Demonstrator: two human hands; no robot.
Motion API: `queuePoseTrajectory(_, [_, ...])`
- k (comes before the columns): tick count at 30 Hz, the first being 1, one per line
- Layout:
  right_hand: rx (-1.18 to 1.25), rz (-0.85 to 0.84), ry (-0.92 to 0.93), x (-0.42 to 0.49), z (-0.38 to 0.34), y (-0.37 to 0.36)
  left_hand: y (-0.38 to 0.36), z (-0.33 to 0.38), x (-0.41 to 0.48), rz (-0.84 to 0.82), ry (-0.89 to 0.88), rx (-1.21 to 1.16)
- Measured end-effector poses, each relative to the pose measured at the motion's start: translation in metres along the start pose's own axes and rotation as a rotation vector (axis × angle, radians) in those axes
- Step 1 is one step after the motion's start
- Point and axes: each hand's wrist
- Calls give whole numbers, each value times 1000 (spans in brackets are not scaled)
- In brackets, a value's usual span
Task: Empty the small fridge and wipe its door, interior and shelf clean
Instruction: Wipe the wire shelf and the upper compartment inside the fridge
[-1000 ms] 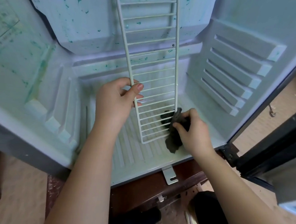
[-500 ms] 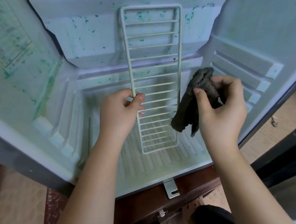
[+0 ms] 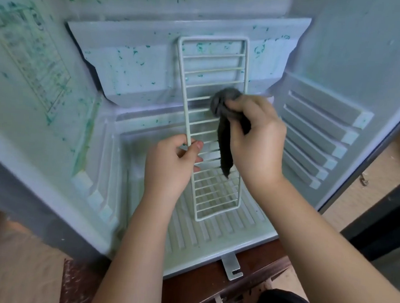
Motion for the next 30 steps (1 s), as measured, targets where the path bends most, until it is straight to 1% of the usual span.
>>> queuePoseTrajectory(3, [-4,-114,-15,-24,9,11,1,1,-2,2,-7,6])
queuePoseTrajectory(6, [-21,-188,-92,-25,8,26,2,3,-3,-4,-5,5])
queuePoseTrajectory(8, [-29,-142,-149,-10,-3,34,3,3,-2,-9,8,-7])
queuePoseTrajectory(10, [-24,-37,-143,14,-17,36,3,3,-1,-3,19,-25])
queuePoseTrajectory(12, [-22,91,-62,44,-32,32,3,3,-2,0,38,-60])
queuePoseTrajectory(14, [-23,144,54,71,-45,16,2,3,-1,-4,68,-101])
queuePoseTrajectory(18, [-50,-14,235,80,-58,-26,2,2,2,-21,109,-132])
queuePoseTrajectory(20, [-94,-66,336,73,-55,-31,3,2,2,-37,114,-130])
queuePoseTrajectory(22, [-126,-120,391,72,-51,-29,2,2,0,-41,119,-142])
queuePoseTrajectory(24, [-154,-200,379,72,-51,-25,0,1,-4,-18,122,-165])
queuePoseTrajectory(27, [-235,-368,342,63,-47,-11,-1,2,-6,-2,130,-196])
queuePoseTrajectory(29, [-296,-425,243,53,-36,5,-1,2,-6,-7,119,-195])
queuePoseTrajectory(30, [-306,-421,173,50,-28,14,-1,3,-7,-5,109,-198])
Point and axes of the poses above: each hand's wrist, its own x-axis towards the middle knuckle, its own y-axis out of the back of the hand, z = x × y, and after that the axes turned 3 degrees about y, right-handed
